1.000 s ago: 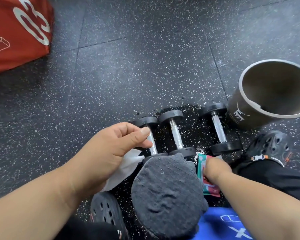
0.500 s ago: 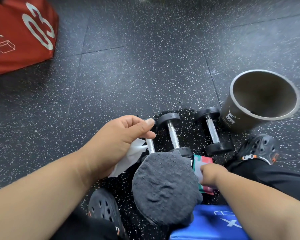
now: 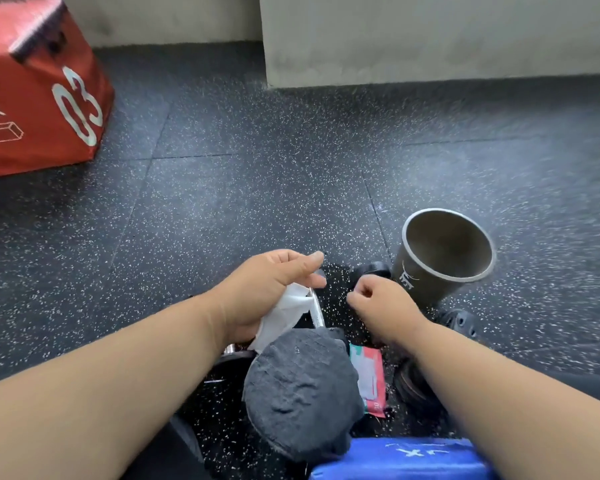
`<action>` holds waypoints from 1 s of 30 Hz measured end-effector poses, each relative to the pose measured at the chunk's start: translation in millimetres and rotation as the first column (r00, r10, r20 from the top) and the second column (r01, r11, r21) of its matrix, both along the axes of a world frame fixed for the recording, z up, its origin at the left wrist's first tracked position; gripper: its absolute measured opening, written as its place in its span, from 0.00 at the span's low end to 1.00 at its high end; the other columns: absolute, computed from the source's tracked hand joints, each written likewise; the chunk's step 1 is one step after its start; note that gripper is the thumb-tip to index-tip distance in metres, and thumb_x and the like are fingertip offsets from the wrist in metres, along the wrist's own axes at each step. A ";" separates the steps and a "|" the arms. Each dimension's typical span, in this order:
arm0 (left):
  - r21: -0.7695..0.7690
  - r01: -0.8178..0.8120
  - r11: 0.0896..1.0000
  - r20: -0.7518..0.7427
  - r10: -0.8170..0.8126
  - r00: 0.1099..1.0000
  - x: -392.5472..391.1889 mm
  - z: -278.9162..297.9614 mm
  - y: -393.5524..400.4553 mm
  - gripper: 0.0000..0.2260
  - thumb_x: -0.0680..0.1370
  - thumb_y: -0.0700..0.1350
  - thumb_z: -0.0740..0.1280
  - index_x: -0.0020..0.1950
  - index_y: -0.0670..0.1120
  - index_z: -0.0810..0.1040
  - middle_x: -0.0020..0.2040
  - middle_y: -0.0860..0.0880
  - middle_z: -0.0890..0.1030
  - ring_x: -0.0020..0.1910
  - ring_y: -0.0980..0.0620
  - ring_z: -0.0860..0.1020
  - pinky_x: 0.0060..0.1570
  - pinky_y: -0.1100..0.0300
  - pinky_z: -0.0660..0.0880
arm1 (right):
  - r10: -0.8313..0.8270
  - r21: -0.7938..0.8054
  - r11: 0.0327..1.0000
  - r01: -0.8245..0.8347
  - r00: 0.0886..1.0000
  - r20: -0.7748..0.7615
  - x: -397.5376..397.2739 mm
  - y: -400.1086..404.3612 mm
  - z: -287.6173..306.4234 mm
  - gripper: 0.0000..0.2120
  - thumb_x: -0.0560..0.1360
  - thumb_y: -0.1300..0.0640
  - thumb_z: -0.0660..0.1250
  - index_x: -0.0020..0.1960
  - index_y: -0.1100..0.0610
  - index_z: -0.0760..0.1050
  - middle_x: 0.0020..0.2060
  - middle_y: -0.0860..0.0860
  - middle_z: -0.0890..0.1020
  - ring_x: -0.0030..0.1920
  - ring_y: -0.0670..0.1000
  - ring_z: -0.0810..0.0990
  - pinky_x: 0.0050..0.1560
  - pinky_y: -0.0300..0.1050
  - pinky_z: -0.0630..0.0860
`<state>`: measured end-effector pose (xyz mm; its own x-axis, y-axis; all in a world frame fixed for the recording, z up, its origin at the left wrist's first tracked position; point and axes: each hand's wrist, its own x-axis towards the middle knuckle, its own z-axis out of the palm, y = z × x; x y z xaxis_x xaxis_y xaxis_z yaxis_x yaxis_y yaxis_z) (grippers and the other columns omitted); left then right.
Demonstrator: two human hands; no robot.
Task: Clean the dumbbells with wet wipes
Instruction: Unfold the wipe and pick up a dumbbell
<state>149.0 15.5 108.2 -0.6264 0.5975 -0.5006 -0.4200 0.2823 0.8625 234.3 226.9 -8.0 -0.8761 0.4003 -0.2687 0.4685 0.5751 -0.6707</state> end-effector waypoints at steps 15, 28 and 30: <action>0.177 0.036 0.984 0.026 -0.041 0.999 11.9 8.7 -8.4 0.13 0.78 0.53 0.75 0.51 0.45 0.79 0.43 0.46 0.82 0.35 0.50 0.80 0.35 0.56 0.79 | 0.130 -0.800 0.586 -0.131 0.989 -0.067 45.3 -53.7 105.9 0.15 0.71 0.51 0.77 0.50 0.60 0.79 0.44 0.58 0.82 0.41 0.49 0.83 0.45 0.39 0.80; 0.070 0.117 0.991 0.026 -0.119 0.993 2.7 -1.1 -11.6 0.08 0.81 0.34 0.72 0.58 0.42 0.82 0.47 0.44 0.86 0.38 0.50 0.83 0.31 0.60 0.78 | -0.142 -0.893 0.445 -0.066 0.980 -0.143 49.6 -45.9 104.3 0.08 0.70 0.57 0.74 0.43 0.52 0.75 0.42 0.56 0.79 0.40 0.54 0.77 0.45 0.52 0.77; 0.109 0.053 0.993 0.040 -0.057 0.998 0.7 -3.8 -10.0 0.07 0.81 0.34 0.72 0.57 0.42 0.82 0.47 0.45 0.87 0.38 0.51 0.84 0.32 0.60 0.81 | -0.187 -0.904 0.428 -0.023 0.976 -0.113 47.7 -44.1 102.3 0.08 0.70 0.59 0.72 0.46 0.54 0.75 0.45 0.59 0.79 0.41 0.54 0.78 0.44 0.51 0.79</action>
